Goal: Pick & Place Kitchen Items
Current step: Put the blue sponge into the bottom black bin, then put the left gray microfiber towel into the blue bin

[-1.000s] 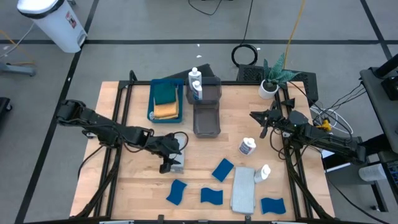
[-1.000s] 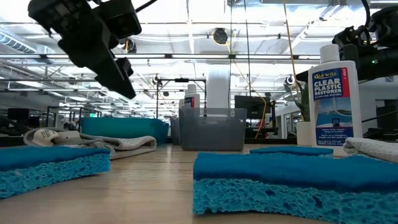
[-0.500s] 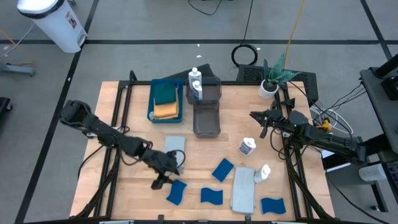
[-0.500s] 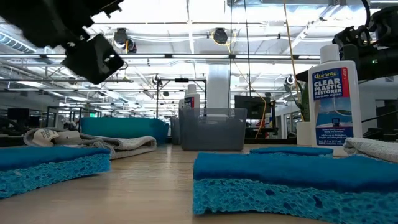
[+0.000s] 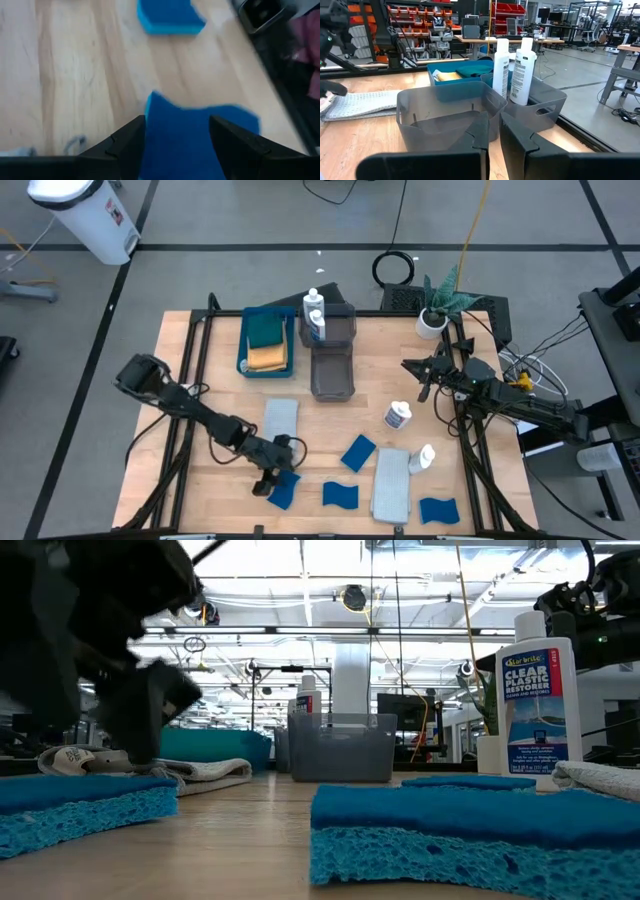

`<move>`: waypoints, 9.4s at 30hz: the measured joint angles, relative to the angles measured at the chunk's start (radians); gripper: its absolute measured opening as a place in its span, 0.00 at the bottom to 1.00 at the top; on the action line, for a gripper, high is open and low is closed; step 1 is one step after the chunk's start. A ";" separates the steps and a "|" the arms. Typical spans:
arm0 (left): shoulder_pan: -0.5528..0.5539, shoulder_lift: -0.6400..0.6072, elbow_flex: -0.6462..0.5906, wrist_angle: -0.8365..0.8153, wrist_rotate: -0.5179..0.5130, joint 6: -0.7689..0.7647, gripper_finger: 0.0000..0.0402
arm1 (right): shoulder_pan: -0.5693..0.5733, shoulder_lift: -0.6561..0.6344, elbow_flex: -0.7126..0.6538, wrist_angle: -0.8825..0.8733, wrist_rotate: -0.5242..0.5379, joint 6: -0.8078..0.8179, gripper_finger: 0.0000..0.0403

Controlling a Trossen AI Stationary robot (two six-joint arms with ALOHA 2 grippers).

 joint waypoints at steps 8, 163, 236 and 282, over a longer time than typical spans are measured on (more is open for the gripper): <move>0.007 0.086 0.003 0.016 -0.003 -0.027 0.56 | 0.000 0.000 0.000 0.000 0.000 0.000 0.05; 0.417 -0.184 0.068 -0.621 -0.242 0.101 0.64 | 0.000 0.006 0.000 0.001 0.000 0.000 0.05; 0.439 -0.050 0.069 -0.597 0.006 0.157 0.04 | 0.000 0.006 0.000 0.000 0.000 0.000 0.05; 0.393 -0.125 0.068 -0.579 -0.123 0.263 0.04 | 0.000 0.007 0.000 0.000 0.000 0.000 0.05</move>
